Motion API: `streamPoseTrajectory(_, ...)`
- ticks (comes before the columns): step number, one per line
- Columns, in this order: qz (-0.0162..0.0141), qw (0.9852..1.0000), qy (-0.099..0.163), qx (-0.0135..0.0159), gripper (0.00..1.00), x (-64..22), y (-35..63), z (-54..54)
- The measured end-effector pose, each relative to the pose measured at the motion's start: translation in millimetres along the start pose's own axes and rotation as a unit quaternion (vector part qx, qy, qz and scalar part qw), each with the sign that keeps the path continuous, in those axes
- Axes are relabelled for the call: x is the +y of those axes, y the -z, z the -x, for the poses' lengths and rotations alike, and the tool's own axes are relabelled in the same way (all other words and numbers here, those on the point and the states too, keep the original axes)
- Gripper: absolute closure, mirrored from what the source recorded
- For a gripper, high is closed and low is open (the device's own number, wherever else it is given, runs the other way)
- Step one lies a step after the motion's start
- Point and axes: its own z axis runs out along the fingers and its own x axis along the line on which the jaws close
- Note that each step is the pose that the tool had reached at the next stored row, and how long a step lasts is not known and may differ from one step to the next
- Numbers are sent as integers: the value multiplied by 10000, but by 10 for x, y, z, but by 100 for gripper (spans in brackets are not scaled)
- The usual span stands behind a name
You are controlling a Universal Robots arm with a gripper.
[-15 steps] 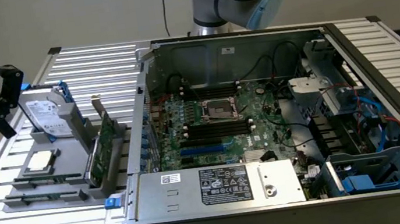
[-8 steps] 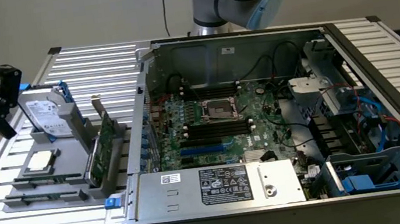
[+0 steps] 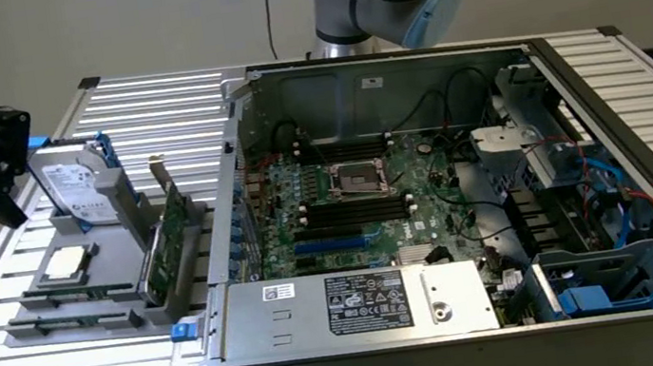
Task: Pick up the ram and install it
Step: 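Pick up the ram and move it above insertion slot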
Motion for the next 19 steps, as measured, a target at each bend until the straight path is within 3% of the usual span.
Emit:
streamPoseTrajectory(4,-3,9994,359,17,89,0,-5,0)
streamPoseTrajectory(7,-6,9980,636,29,89,0,-9,0)
streamPoseTrajectory(11,-10,9951,992,45,89,0,-12,0)
streamPoseTrajectory(15,-12,9912,1319,61,89,3,-13,-3)
streamPoseTrajectory(18,-13,9911,1333,62,88,5,-14,-4)
streamPoseTrajectory(19,-13,9911,1333,62,83,5,-13,-4)
